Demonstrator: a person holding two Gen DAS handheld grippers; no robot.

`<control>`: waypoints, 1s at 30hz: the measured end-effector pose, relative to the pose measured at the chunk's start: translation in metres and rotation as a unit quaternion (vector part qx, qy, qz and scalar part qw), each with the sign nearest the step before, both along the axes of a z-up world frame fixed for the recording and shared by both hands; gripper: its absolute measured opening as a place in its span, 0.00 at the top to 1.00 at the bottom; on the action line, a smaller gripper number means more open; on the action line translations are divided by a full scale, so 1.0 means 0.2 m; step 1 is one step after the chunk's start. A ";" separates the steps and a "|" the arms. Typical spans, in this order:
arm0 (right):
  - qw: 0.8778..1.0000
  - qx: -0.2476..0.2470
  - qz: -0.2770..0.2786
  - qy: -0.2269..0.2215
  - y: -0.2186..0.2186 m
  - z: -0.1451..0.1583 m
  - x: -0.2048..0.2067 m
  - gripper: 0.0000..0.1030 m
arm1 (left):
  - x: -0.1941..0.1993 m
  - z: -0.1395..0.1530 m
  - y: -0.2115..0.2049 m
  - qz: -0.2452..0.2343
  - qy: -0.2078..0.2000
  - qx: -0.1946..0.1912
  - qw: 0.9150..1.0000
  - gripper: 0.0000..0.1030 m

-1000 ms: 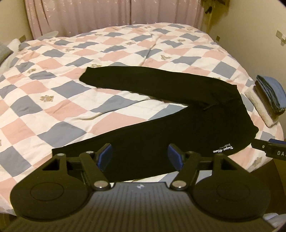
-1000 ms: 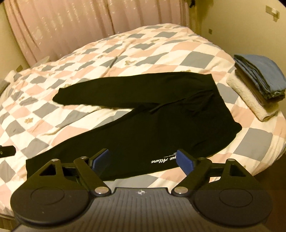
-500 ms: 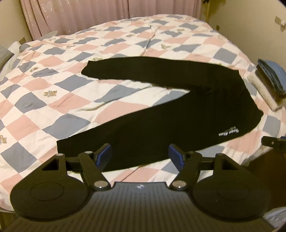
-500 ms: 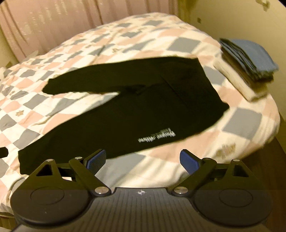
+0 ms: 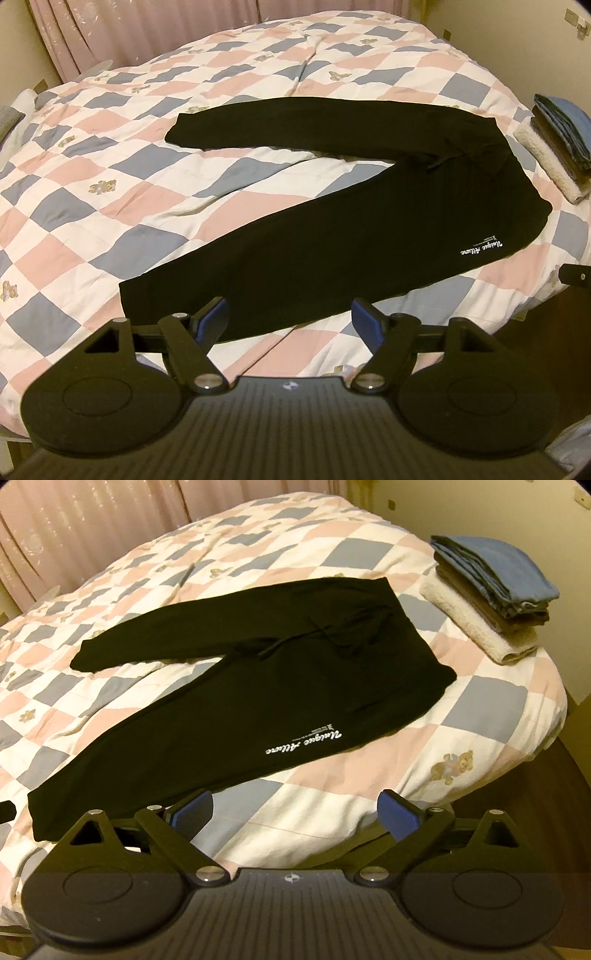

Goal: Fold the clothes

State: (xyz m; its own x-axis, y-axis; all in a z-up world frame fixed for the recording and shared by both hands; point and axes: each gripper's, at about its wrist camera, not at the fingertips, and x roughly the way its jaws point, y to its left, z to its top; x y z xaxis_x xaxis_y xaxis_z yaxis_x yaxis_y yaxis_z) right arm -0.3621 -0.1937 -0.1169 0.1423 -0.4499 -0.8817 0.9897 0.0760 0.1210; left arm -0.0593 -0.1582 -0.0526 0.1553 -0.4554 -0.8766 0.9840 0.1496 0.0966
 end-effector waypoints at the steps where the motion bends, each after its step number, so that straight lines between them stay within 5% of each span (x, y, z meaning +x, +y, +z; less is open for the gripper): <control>1: 1.000 0.000 0.003 0.001 0.00 0.00 0.01 0.04 | 0.01 0.00 0.00 0.003 0.000 0.000 1.000 0.30; 15: 1.000 0.011 0.016 -0.005 -0.04 -0.04 0.10 0.02 | 0.12 -0.01 0.04 0.031 0.003 -0.003 1.000 0.29; 21: 0.996 0.030 -0.026 -0.076 -0.11 -0.07 0.03 0.02 | 0.19 -0.04 0.04 0.052 0.027 -0.019 0.998 0.28; 25: 0.989 0.061 -0.045 -0.126 -0.19 -0.13 0.00 0.02 | 0.20 -0.07 0.02 0.061 0.022 -0.018 0.998 0.19; 30: 0.980 0.108 -0.026 -0.166 -0.33 -0.23 0.04 0.02 | 0.19 -0.16 -0.10 0.072 0.028 0.014 0.997 0.11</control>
